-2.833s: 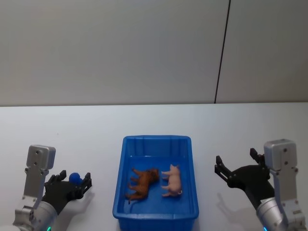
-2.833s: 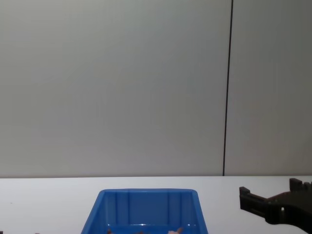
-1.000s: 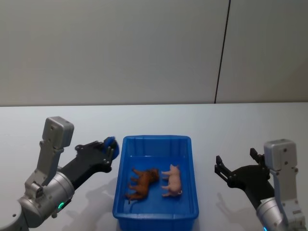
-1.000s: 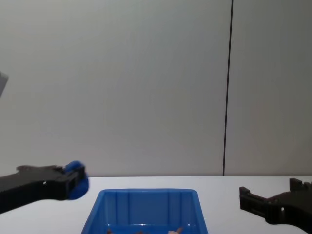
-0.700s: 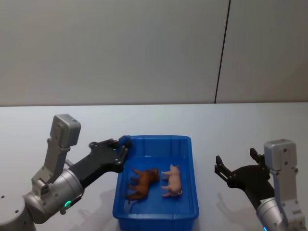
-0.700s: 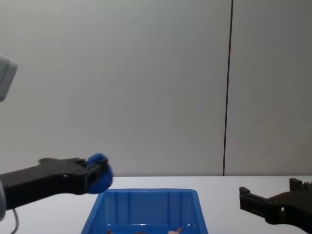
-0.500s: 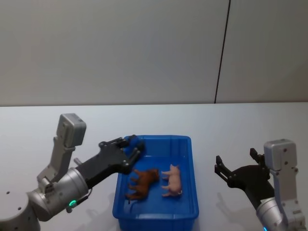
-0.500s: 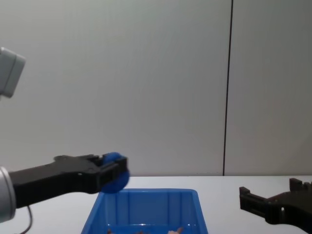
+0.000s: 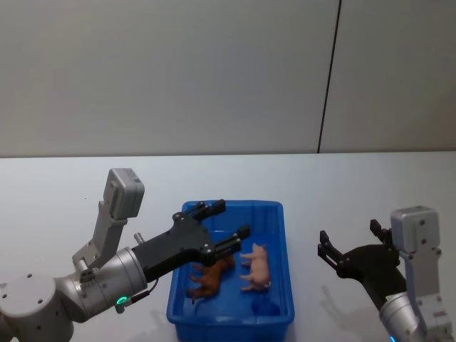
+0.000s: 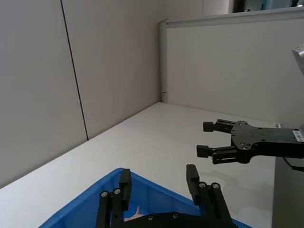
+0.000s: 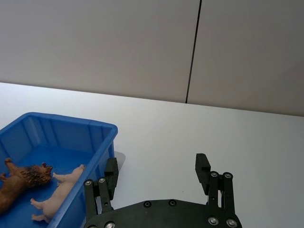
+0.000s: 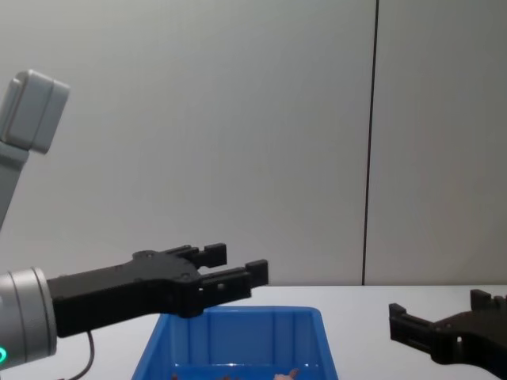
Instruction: Pick up the two dolls from the table and place them into the box.
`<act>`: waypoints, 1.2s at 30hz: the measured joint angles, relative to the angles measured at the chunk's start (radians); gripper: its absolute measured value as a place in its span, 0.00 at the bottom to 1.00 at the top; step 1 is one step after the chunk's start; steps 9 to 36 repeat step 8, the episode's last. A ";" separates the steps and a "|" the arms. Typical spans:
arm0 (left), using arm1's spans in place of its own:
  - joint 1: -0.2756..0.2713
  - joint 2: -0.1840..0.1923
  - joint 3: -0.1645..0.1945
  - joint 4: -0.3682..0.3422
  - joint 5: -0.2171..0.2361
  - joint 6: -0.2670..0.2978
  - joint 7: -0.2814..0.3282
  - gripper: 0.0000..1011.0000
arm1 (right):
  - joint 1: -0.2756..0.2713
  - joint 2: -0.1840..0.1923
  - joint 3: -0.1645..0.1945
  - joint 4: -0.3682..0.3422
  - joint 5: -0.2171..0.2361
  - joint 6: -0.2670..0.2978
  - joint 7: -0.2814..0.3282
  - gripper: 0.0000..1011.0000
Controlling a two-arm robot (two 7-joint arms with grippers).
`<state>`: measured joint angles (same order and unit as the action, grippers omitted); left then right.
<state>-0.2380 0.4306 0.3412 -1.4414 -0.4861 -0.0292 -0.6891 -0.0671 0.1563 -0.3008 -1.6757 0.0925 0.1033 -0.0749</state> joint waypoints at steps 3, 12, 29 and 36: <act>-0.005 -0.004 0.002 0.005 -0.001 -0.001 -0.017 0.81 | 0.000 0.000 0.000 0.000 0.000 0.000 0.000 0.99; -0.011 -0.008 0.005 0.010 -0.002 -0.001 -0.035 0.93 | 0.000 0.000 0.000 0.000 0.000 0.000 0.000 0.99; -0.011 -0.008 0.005 0.010 -0.002 -0.001 -0.035 0.93 | 0.000 0.000 0.000 0.000 0.000 0.000 0.000 0.99; -0.011 -0.008 0.005 0.010 -0.002 -0.001 -0.035 0.93 | 0.000 0.000 0.000 0.000 0.000 0.000 0.000 0.99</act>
